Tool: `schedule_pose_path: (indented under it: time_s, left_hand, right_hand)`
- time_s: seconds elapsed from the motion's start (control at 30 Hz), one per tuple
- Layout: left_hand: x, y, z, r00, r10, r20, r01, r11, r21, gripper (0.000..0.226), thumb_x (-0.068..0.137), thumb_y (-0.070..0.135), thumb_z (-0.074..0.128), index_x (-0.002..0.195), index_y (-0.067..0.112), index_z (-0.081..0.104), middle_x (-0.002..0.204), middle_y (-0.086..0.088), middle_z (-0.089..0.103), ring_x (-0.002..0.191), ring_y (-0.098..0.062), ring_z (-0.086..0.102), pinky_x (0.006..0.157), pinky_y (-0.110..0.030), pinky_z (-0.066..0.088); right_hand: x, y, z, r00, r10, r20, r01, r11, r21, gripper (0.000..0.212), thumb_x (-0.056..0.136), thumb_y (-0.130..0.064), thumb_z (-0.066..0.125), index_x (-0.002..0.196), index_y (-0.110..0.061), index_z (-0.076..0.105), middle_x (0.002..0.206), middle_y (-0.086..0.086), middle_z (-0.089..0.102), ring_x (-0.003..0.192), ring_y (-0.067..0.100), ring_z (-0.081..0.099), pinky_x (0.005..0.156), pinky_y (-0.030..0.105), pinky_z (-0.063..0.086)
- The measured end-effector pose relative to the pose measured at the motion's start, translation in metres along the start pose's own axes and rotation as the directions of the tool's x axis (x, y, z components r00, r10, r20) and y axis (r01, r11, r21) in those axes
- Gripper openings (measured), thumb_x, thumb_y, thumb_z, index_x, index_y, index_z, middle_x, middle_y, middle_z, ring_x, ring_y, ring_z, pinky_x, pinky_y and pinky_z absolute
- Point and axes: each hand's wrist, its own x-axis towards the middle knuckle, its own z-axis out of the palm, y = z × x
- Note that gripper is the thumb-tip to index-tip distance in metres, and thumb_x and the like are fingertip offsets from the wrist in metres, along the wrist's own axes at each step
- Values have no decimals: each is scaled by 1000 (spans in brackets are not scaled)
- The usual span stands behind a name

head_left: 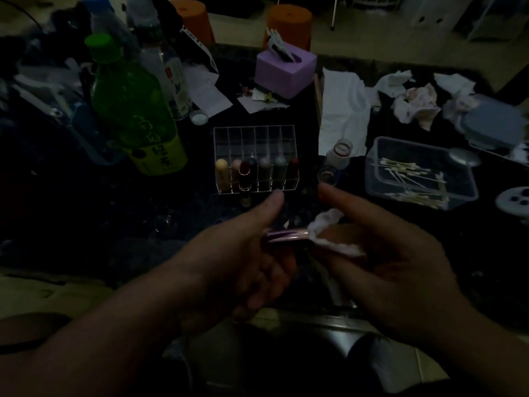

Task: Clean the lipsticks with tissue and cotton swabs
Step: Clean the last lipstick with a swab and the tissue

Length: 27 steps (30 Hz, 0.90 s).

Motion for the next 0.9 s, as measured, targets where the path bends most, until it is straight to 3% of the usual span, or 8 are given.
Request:
schedule_pose_path:
  time_s: [0.17,0.3,0.37,0.47,0.6,0.63,0.73,0.9]
  left_hand:
    - [-1,0,3,994,10,108,11,982,-189,50,81,56,55,93,7,57,54,-2,39,38,-11,30,36,-15,20]
    - [-2,-13,9,912,393,-119,-403,912,-73,27,90,40,63,73,19,62,59,-1,47,46,-14,40,40,-24,32]
    - [-4,1,13,844,507,-174,-459,851,254,26,95,32,59,73,18,57,62,5,50,56,-11,50,52,-28,40]
    - [-9,11,11,954,287,-85,-255,928,273,37,103,18,49,68,17,38,70,-1,35,66,-12,41,52,-16,36]
    - [11,2,-5,857,512,-51,-355,660,662,51,58,46,93,83,16,60,80,-2,63,72,-14,61,78,-26,55]
    - [14,-1,-5,798,593,-106,-429,683,592,39,64,42,88,90,24,64,84,1,68,75,-13,66,73,-31,57]
    - [0,-7,-4,964,264,16,-264,964,-14,51,71,65,70,86,17,68,66,-8,63,47,-19,54,42,-25,40]
    - [1,3,4,991,-6,133,25,990,-142,52,86,61,49,101,12,57,54,-3,39,37,-13,31,38,-16,22]
  right_hand:
    - [20,2,13,958,155,243,-124,983,-137,78,81,-72,59,146,-33,44,117,-3,71,72,-3,68,69,16,54]
    - [7,-6,0,973,207,99,-221,964,151,64,84,1,68,136,-35,54,104,-11,74,86,12,73,70,19,55]
    - [12,-9,-3,892,355,279,-452,717,531,62,72,11,71,124,-22,66,100,3,76,89,20,74,69,24,57]
    - [19,-6,-2,776,456,436,-613,383,691,42,64,-2,79,105,-13,76,105,18,74,94,31,73,75,33,61]
    - [17,-9,-6,873,440,211,-486,745,457,51,73,-8,77,119,-27,65,96,7,77,90,25,74,75,32,60]
    - [15,-11,-6,911,396,113,-408,833,374,52,73,-8,76,119,-30,63,94,0,77,88,18,75,74,26,58]
    - [7,-4,-4,998,70,-6,-70,996,50,57,81,-4,77,126,-33,60,103,-14,73,87,4,72,76,17,56]
    - [5,8,-8,980,-145,139,185,919,-349,81,79,-3,73,144,-40,41,121,-11,62,89,10,71,75,28,55]
